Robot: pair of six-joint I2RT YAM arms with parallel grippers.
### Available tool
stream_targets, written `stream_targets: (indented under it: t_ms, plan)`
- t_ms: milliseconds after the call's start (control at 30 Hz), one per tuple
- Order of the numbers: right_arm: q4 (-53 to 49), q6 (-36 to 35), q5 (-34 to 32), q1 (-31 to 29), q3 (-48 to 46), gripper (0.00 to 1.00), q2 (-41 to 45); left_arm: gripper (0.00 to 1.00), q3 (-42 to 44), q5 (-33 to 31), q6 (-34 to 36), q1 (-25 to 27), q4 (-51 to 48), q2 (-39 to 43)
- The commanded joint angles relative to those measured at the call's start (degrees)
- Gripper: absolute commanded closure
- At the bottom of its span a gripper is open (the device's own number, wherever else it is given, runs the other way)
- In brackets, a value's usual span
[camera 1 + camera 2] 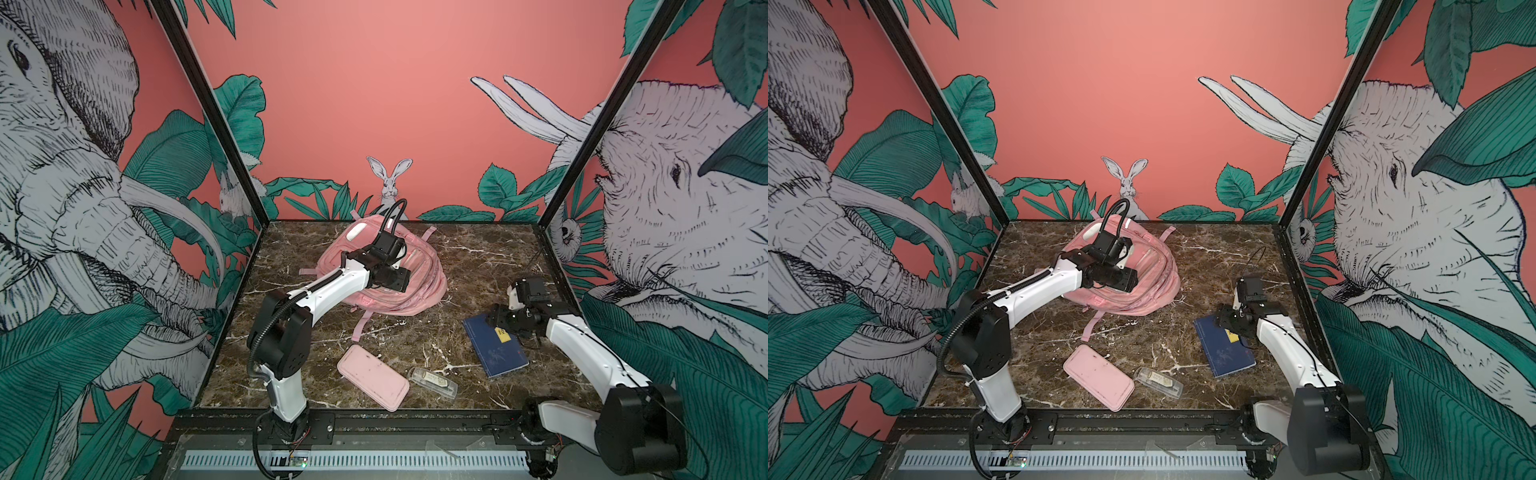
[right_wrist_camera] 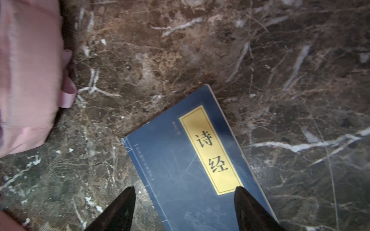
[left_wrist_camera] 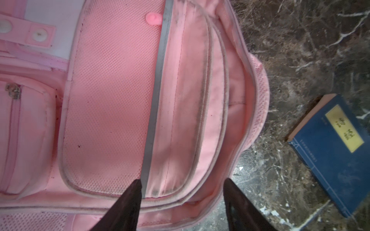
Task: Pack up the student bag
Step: 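Open the right gripper and move it to the second blue book while the left holds, then lower both grippers onto opposite edges of the second blue book to grasp it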
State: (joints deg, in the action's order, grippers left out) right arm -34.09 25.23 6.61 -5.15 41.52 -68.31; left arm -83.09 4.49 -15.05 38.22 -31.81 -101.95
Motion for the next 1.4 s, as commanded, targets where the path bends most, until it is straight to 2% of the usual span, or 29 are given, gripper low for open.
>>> stream_targets:
  t_ms: [0, 267, 467, 733, 933, 1200, 1367]
  plan:
    - [0.4, 2.2, -6.7, 1.6, -1.7, 0.19, 0.3, 0.29, 0.0, 2.4, -0.2, 3.8, -2.1, 3.5]
    - [4.1, 2.6, -2.0, 5.9, -3.3, 0.19, -4.6, 0.25, 1.8, 6.8, -4.3, 14.3, 1.4, 0.0]
    - [6.7, 1.9, 6.4, 6.6, -3.6, 0.22, -8.7, 0.27, 4.7, 10.9, -10.6, 17.8, 8.2, -2.8]
    - [7.6, 3.3, 13.1, 5.9, -6.2, 0.27, -8.5, 0.29, 6.1, 12.9, -16.7, 18.0, 11.9, -6.4]
    - [6.6, 6.6, 13.7, 2.7, -9.2, 0.27, -2.7, 0.30, 6.9, 13.7, -20.8, 18.1, 13.8, -8.6]
    - [6.5, 11.6, 15.0, -4.0, -11.5, 0.28, 1.9, 0.31, 6.8, 14.2, -22.4, 18.0, 13.4, -10.8]
    - [2.5, 9.0, 13.5, -5.1, -9.3, 0.28, 2.7, 0.32, 7.8, 14.5, -22.6, 17.6, 13.6, -10.8]
